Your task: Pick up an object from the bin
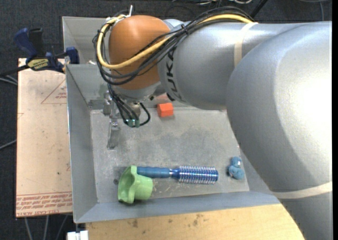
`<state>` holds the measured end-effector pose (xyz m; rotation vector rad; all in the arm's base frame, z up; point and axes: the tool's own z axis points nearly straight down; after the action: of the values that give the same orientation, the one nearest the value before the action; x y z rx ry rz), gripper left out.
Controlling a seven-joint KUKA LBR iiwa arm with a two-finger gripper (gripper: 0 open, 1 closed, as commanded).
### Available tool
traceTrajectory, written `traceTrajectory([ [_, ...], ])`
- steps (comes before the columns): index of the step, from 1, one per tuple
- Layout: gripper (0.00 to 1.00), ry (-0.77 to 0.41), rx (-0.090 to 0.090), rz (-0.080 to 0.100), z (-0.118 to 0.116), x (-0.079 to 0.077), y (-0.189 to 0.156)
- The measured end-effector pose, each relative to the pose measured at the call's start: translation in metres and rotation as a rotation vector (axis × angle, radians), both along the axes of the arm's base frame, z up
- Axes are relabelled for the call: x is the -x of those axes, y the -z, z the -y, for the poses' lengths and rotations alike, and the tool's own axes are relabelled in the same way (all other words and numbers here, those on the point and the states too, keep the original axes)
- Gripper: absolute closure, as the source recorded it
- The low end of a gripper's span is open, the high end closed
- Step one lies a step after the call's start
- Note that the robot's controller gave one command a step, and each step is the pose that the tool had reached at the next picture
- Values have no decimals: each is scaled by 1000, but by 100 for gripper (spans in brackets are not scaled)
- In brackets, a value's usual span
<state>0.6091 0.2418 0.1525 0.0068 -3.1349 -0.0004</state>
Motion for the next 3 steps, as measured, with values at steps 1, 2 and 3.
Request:
traceTrajectory([
  [1, 0, -82, -4, 25, 63, 49, 41],
  [2, 0, -128, -6, 29, 67, 55, 45],
  [3, 0, -166, -7, 40, 71, 58, 46],
])
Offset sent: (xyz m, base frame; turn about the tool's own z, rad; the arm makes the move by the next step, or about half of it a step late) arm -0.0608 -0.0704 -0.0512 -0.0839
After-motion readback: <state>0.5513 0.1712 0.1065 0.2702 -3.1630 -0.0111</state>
